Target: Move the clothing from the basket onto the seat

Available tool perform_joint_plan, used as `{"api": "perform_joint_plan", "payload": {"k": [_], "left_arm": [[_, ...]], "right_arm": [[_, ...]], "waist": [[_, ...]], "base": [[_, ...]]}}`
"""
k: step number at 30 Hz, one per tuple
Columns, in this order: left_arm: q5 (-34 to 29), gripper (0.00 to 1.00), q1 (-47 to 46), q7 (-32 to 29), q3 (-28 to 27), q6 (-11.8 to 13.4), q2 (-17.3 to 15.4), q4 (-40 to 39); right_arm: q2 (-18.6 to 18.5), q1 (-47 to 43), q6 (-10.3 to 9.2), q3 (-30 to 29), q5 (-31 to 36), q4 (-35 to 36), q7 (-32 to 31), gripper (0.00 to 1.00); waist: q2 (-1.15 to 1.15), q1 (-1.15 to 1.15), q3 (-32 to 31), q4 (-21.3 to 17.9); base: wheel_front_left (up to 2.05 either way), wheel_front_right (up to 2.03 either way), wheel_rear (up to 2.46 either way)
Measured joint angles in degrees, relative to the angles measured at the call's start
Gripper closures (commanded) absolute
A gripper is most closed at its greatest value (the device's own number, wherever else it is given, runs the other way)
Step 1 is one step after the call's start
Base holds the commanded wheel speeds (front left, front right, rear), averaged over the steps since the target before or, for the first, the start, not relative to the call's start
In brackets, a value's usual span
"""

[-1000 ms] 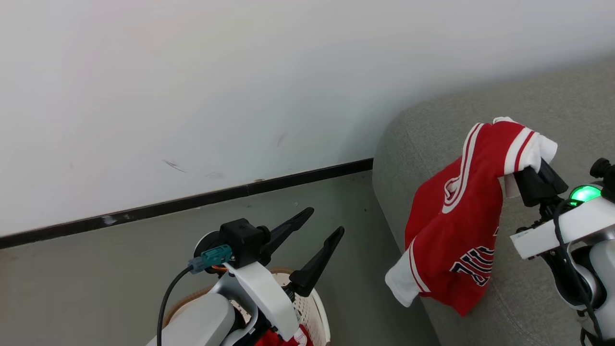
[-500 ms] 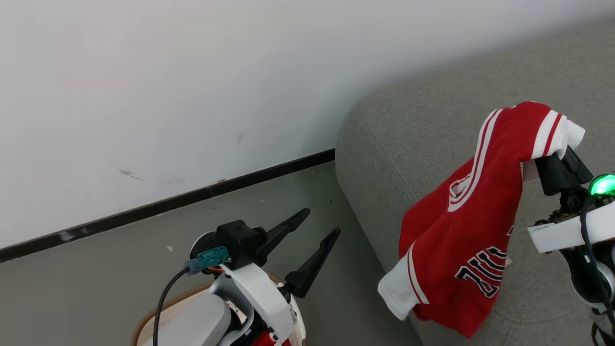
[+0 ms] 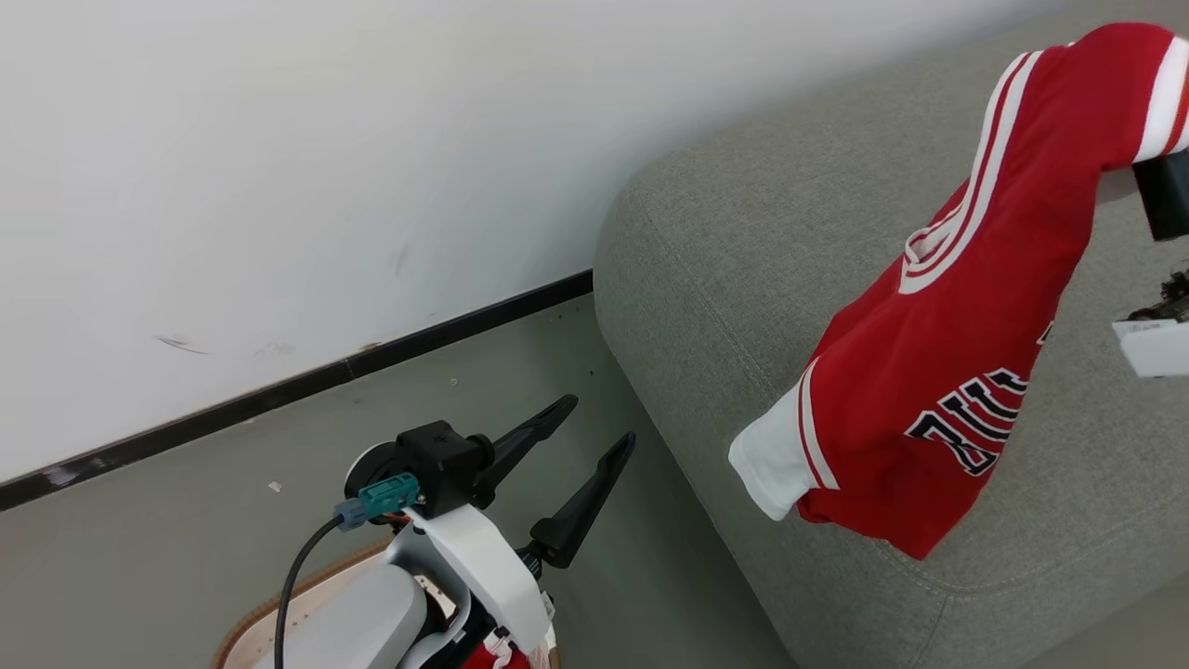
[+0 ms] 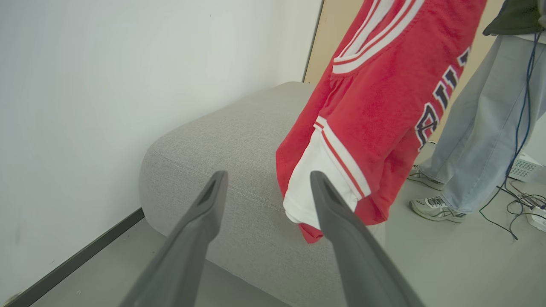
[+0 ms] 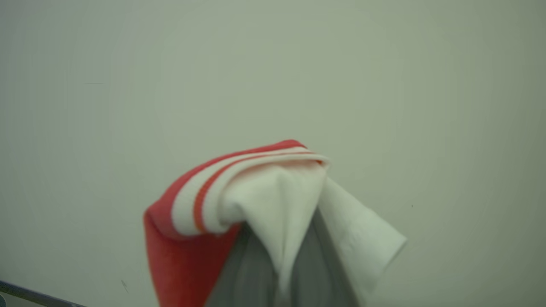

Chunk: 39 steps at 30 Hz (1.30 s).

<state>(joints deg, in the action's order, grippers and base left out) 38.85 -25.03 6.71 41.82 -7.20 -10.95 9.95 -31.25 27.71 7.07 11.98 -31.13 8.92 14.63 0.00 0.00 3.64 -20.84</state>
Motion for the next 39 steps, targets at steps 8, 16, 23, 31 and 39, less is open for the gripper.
{"api": "perform_joint_plan", "payload": {"k": [8, 16, 23, 31, 39], "left_arm": [[-0.3, 0.0, 0.0, -0.5, 0.0, 0.5, -0.9, -1.2], [-0.9, 0.0, 0.0, -1.9, 0.2, 0.6, -2.1, -3.5], [-1.1, 0.0, 0.0, -2.8, 0.3, 1.1, -2.7, -5.6], [-1.1, 0.0, 0.0, -4.1, 0.0, 1.9, -3.9, -7.7], [-1.6, 0.0, 0.0, -5.0, -0.5, 2.0, -5.5, -10.3]], "right_arm": [[-3.9, 5.7, 0.0, 0.7, -2.8, -4.7, 0.0, 1.0], [-7.0, 12.5, 0.0, 1.0, -6.6, -12.3, -1.3, 1.0], [-9.3, 19.1, 0.01, 1.7, -7.2, -16.1, -3.2, 1.0], [-10.9, 25.5, 0.0, 0.4, -7.2, -22.1, -4.6, 1.0], [-9.9, 25.6, 0.01, 2.8, -7.2, -28.6, -5.2, 1.0]], "waist": [[0.0, 0.0, 2.0, -0.8], [0.0, 0.0, 4.8, -0.4], [0.0, 0.0, 7.4, 0.4], [0.0, 0.0, 10.5, 1.5], [0.0, 0.0, 14.3, 2.9]], "base": [[0.0, 0.0, 0.0], [0.0, 0.0, 0.0], [0.0, 0.0, 0.0], [0.0, 0.0, 0.0], [0.0, 0.0, 0.0]]}}
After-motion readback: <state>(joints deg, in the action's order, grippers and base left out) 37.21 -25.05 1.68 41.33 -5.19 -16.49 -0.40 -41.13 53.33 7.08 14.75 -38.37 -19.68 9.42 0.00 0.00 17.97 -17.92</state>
